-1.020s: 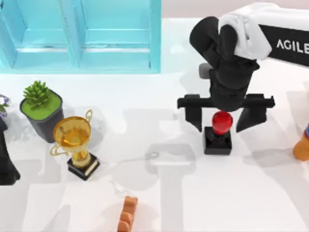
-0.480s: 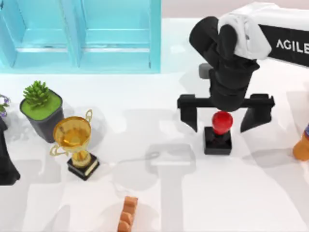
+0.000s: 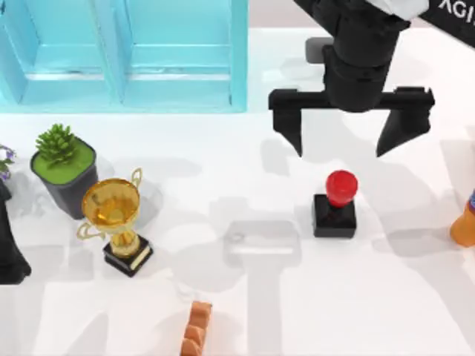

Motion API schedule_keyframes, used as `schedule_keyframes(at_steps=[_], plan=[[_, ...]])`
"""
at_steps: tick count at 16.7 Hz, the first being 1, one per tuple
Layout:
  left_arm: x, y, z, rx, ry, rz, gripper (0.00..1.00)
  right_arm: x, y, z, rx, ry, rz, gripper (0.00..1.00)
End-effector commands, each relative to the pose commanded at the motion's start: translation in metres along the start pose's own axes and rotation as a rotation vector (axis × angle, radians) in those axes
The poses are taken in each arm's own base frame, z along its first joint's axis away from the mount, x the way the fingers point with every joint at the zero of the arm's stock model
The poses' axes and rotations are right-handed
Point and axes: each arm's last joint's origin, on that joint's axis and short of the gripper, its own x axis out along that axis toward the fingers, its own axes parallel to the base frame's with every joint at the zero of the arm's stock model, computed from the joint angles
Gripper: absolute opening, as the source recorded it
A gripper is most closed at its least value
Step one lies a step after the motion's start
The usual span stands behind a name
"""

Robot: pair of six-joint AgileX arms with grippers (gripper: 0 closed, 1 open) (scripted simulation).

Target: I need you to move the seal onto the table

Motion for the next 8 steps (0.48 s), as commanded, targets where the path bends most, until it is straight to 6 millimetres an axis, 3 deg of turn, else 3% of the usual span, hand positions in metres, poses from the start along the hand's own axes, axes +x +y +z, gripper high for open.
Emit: schedule_keyframes(at_steps=[4,8], plan=[[0.0,0.0,0.0,0.0,0.0,0.0,1.0,-0.052,-0.005,-0.008,-0.003,-0.003,0.002,1.0],[0.0,0.0,0.0,0.0,0.0,0.0,1.0,-0.068,-0.008,-0.012,-0.004,-0.009,0.002,1.0]])
